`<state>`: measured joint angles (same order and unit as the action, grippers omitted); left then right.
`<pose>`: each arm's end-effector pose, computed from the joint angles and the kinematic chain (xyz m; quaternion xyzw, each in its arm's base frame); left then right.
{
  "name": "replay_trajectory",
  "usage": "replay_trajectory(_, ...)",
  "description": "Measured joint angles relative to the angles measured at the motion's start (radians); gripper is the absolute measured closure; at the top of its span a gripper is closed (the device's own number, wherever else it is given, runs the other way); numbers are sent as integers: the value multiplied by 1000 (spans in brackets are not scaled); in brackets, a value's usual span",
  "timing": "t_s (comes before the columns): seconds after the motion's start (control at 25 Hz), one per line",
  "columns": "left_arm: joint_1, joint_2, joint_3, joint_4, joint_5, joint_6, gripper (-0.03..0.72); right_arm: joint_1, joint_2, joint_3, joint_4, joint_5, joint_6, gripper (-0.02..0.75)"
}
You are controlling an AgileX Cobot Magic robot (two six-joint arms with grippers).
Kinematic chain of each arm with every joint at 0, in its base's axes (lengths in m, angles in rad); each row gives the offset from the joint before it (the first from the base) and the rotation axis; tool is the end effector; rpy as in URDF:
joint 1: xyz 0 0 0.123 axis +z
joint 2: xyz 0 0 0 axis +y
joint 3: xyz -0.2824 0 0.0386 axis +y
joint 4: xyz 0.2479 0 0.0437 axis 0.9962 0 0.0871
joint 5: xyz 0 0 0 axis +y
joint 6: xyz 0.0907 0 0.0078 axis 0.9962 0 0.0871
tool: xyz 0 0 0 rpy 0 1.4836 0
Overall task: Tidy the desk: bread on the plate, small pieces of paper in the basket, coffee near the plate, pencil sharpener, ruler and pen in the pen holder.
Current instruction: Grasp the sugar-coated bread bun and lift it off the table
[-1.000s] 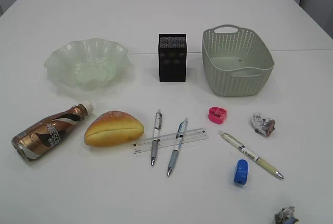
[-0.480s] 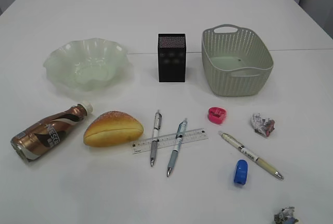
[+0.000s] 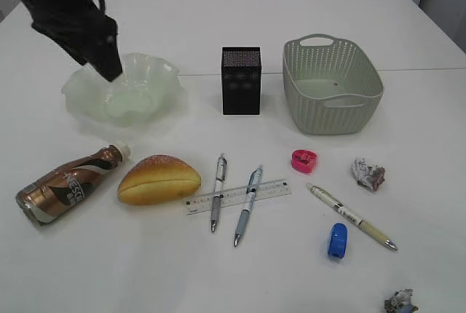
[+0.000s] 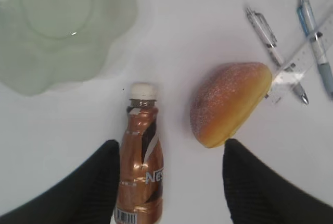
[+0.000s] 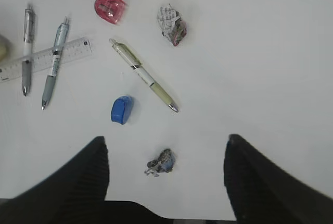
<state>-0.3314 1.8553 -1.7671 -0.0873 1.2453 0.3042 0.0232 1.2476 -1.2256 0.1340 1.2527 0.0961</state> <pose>0.3720 -0.1360 0.3189 0.3013 0.9388 -0.0452 0.1608 0.2293 0.0169 0.3576 0.0441 0.9785 0.0776 0.1858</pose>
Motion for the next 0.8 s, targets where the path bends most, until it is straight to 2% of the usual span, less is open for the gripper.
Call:
replay_trajectory(0.12, -56, 45, 0, 0, 0, 151, 232, 0, 17, 0, -2, 0, -26, 199)
replay_trajectory(0.24, -98, 68, 0, -4, -2, 240, 232, 0, 28, 0, -2, 0, -46, 199)
replay_trajectory(0.36, -118, 96, 0, -12, -4, 263, 204, 0, 32, 0, -2, 0, -54, 199)
replay_trajectory(0.56, -120, 144, 0, -38, -8, 267, 80, 0, 32, 0, -2, 0, -54, 198)
replay_trajectory(0.8, -120, 197, 0, -38, -12, 269, 59, 0, 32, 0, -2, 0, -54, 199)
